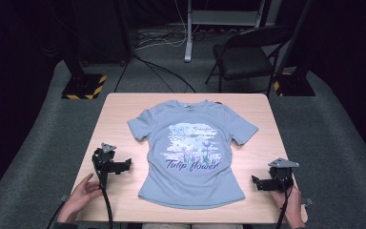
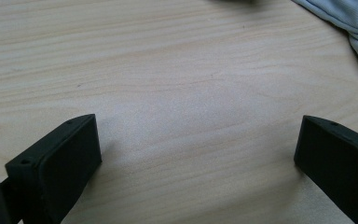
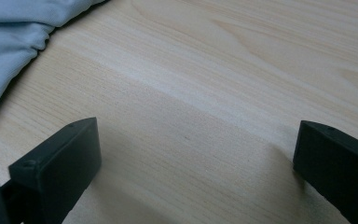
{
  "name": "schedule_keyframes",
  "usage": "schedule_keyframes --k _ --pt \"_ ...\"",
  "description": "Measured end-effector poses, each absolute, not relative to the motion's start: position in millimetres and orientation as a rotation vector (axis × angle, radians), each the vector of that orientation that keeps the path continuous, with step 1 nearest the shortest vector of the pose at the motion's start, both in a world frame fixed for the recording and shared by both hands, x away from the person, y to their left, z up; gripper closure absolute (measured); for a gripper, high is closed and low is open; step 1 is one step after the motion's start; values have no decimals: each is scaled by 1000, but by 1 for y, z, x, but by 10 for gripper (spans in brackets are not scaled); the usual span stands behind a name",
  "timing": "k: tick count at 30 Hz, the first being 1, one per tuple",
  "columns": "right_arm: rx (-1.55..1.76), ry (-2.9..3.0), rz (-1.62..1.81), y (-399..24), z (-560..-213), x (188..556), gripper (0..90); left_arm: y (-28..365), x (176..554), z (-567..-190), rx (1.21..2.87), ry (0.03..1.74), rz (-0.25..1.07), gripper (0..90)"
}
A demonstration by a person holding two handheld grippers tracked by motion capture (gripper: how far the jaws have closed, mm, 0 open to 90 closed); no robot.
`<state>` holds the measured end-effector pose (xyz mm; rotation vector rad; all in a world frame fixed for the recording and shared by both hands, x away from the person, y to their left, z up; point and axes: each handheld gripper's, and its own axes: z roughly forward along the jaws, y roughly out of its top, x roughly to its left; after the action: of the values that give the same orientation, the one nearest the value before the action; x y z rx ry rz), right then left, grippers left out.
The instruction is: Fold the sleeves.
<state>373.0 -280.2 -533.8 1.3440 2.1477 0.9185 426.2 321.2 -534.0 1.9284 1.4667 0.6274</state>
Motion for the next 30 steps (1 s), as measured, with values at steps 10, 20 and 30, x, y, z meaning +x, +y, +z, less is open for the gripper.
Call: schedule_keyframes --k 10,20,30 --pt "1336 2161 925 -279 -534 374 0 310 417 -534 1926 1477 632 0" --pt "1356 2152 923 -275 -534 373 0 304 414 -531 1929 1450 576 26" --pt "1386 2170 936 -270 -530 373 7 298 409 -527 1949 1396 522 25"
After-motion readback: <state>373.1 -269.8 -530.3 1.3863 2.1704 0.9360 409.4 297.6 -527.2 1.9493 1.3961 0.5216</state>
